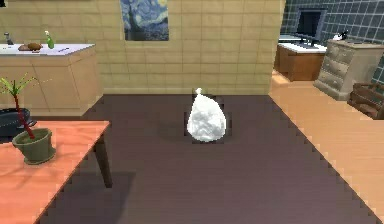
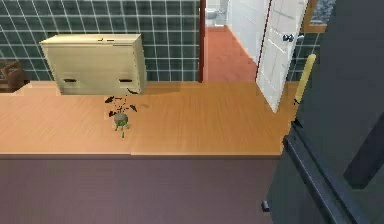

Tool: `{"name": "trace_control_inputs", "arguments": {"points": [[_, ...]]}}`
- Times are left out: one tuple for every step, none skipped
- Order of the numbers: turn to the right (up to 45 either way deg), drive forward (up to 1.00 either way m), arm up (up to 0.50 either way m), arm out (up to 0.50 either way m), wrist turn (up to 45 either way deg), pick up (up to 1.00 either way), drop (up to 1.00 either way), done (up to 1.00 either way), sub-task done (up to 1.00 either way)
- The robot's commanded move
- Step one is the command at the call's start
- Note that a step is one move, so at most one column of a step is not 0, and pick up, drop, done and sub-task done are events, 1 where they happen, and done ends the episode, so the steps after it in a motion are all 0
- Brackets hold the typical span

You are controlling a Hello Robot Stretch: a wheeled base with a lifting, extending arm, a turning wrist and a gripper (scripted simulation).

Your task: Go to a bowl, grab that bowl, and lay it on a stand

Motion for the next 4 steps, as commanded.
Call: {"name": "trace_control_inputs", "arguments": {"points": [[24.0, 0.00, 0.00, 0.00, 0.0, 0.00, 0.00, 0.00, 0.00], [0.0, 1.00, 0.00, 0.00, 0.0, 0.00, 0.00, 0.00, 0.00], [3.0, 0.00, 0.00, 0.00, 0.0, 0.00, 0.00, 0.00, 0.00], [0.0, 1.00, 0.00, 0.00, 0.0, 0.00, 0.00, 0.00, 0.00]]}}
